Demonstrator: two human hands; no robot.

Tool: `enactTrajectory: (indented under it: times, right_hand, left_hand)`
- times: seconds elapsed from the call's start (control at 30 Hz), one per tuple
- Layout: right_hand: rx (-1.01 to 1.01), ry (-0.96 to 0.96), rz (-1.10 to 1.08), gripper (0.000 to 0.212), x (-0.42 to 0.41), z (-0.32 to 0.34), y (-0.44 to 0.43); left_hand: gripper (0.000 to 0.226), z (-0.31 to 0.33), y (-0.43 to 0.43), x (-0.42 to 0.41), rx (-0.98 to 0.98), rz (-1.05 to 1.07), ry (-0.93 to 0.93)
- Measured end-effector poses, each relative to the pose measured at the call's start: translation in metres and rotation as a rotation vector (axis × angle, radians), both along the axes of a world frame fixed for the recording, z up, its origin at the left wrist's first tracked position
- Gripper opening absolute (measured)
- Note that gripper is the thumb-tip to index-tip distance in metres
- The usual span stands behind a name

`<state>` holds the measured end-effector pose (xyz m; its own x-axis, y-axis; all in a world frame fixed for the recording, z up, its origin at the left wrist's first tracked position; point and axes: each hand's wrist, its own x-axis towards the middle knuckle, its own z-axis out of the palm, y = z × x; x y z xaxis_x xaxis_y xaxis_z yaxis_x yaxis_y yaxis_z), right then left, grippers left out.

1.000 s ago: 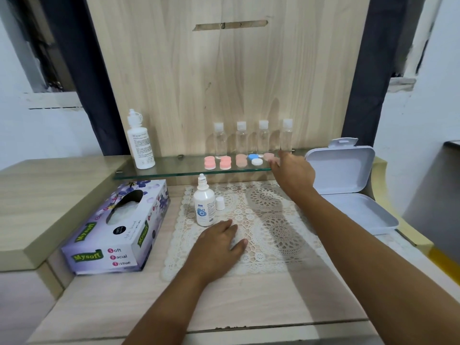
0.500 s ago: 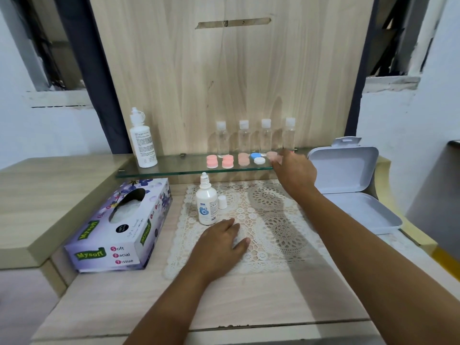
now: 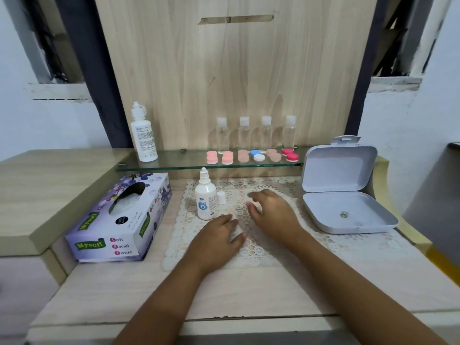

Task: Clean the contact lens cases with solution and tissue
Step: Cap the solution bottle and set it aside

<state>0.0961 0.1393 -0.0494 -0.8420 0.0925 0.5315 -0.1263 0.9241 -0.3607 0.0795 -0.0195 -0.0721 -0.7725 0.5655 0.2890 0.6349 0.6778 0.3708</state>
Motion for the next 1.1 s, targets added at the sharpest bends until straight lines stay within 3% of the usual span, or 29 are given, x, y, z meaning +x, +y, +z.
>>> enactTrajectory:
  times: [0.2,0.3,0.4,0.47,0.53,0.63,0.73,1.1]
  right_hand:
    - [0.081,-0.168,0.076,0.042,0.003,-0.021,0.0]
    - [0.097,-0.166,0.089,0.03,0.001,-0.026,0.003]
    - [0.106,-0.148,0.093,0.023,0.0,-0.029,0.004]
    - [0.119,-0.144,0.096,0.023,-0.001,-0.029,0.005]
    - [0.133,-0.141,0.099,0.024,-0.001,-0.029,0.005]
    - [0.133,-0.153,0.1,0.025,-0.002,-0.028,0.005]
    - [0.11,-0.177,0.07,0.025,-0.003,-0.024,0.003]
    - [-0.035,-0.233,0.121,0.036,-0.057,0.002,-0.026]
  left_hand:
    - [0.033,0.0,-0.003,0.002,0.229,-0.037,0.162]
    - [0.03,0.007,-0.005,0.004,0.447,0.089,0.382]
    - [0.022,0.014,-0.008,0.0,0.664,0.276,0.475]
    - [0.027,0.017,-0.011,-0.007,0.75,0.367,0.406]
    - [0.038,0.019,-0.012,-0.013,0.757,0.396,0.215]
    - [0.061,0.017,-0.014,-0.023,0.735,0.383,-0.061]
    - [0.071,0.011,-0.014,-0.032,0.768,0.307,-0.244]
    - [0.045,0.007,-0.012,-0.037,0.694,0.329,-0.226]
